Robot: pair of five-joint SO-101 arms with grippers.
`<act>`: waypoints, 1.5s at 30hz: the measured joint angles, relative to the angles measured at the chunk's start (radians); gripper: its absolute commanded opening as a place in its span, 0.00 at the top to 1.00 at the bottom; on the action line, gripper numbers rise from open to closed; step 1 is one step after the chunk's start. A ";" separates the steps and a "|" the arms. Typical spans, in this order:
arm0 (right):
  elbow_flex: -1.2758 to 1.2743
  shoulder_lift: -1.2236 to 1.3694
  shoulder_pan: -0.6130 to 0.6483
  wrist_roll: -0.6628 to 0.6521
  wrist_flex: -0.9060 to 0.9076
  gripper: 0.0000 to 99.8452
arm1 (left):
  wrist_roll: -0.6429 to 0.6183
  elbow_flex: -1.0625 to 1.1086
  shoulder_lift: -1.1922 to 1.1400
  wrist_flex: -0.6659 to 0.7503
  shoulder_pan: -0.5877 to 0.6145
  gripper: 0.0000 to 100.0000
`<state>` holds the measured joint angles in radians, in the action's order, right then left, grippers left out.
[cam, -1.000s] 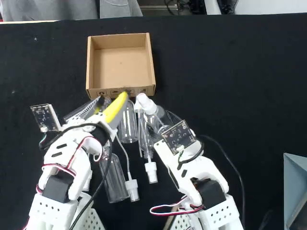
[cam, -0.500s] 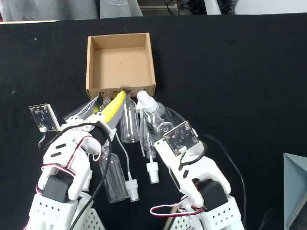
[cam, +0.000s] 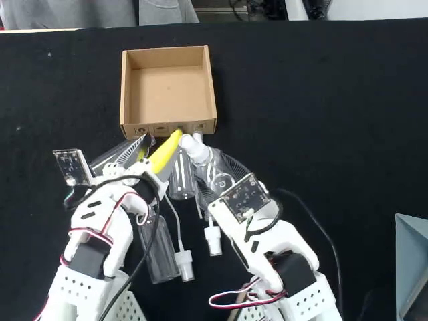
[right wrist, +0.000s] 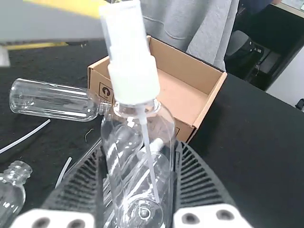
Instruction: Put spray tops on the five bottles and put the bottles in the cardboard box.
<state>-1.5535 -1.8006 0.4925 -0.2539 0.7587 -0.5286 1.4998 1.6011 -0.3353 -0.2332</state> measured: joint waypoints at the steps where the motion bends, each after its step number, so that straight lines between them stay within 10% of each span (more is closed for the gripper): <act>1: 0.000 0.000 0.000 0.000 0.000 0.97 | 0.017 0.009 0.000 0.012 -0.014 0.75; 20: -0.002 0.000 -0.006 0.003 0.003 0.97 | 0.060 -0.011 0.023 -0.063 -0.170 0.75; 45: 0.000 0.000 -0.002 0.002 0.031 0.97 | 0.075 -0.025 0.006 -0.077 0.118 0.75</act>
<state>-1.5535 -1.8006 0.4910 -0.2524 0.7894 -0.4534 1.4753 1.6072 -0.4120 -0.1151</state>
